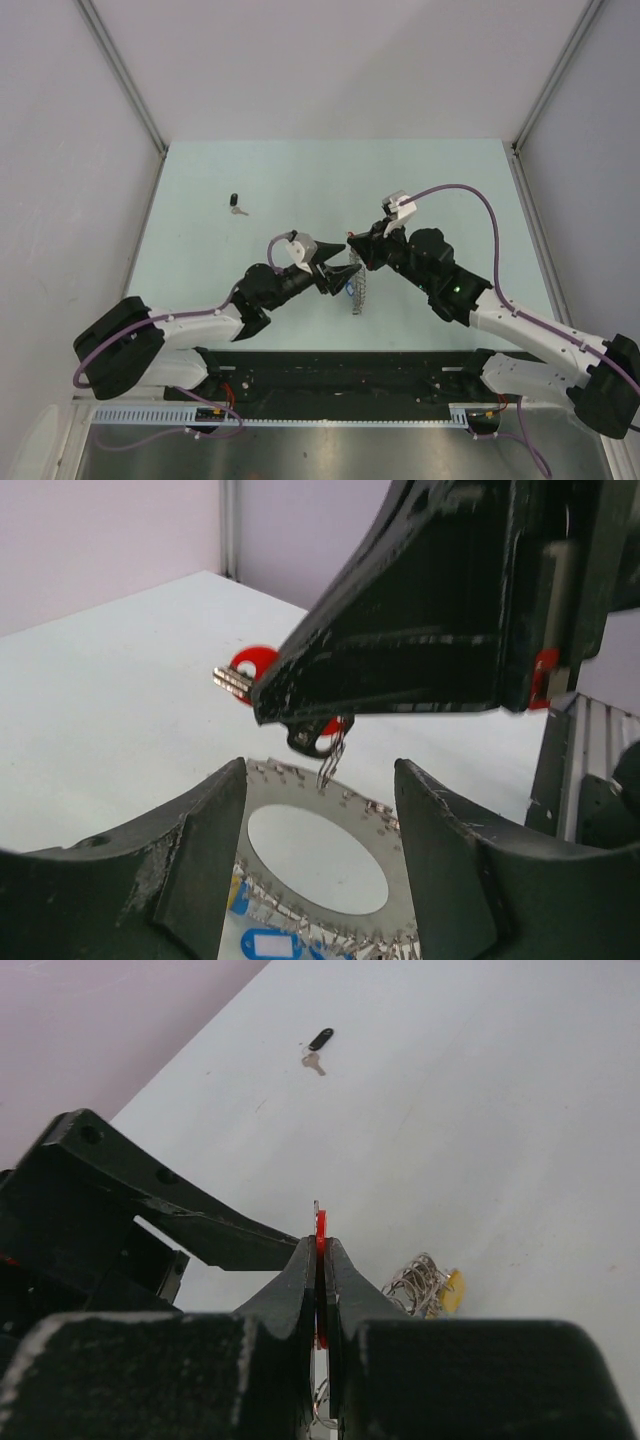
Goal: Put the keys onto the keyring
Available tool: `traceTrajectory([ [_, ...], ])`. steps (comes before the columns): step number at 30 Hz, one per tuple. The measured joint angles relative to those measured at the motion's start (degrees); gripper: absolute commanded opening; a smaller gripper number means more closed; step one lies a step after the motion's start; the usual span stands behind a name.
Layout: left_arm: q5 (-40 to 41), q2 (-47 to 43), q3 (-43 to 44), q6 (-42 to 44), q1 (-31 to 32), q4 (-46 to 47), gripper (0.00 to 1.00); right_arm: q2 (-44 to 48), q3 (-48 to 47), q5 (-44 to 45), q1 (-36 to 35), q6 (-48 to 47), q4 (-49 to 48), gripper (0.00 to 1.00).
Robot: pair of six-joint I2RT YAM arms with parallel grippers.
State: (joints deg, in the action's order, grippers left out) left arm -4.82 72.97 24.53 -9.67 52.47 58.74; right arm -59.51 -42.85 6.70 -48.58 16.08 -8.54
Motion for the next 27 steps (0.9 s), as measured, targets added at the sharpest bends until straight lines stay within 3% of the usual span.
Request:
traceTrajectory([
  [10, -15.0, -3.5, -2.8, -2.7, -7.7, 1.6, 0.76, 1.9, 2.5, -23.1, 11.0, -2.1, -4.3, 0.00],
  [16, -24.6, -3.2, -1.4, -2.9, -9.6, 1.5, 0.77, 1.4, 3.0, -37.2, 13.3, -3.3, -8.8, 0.00],
  [22, -27.9, -1.9, 0.4, -3.3, -9.9, 1.7, 0.69, 0.1, 3.0, -45.8, 13.8, -4.3, -12.5, 0.00],
  [27, -30.0, -1.5, 1.1, -4.9, -10.1, 2.4, 0.56, -1.7, 3.0, -50.2, 13.9, -4.5, -14.0, 0.00],
])
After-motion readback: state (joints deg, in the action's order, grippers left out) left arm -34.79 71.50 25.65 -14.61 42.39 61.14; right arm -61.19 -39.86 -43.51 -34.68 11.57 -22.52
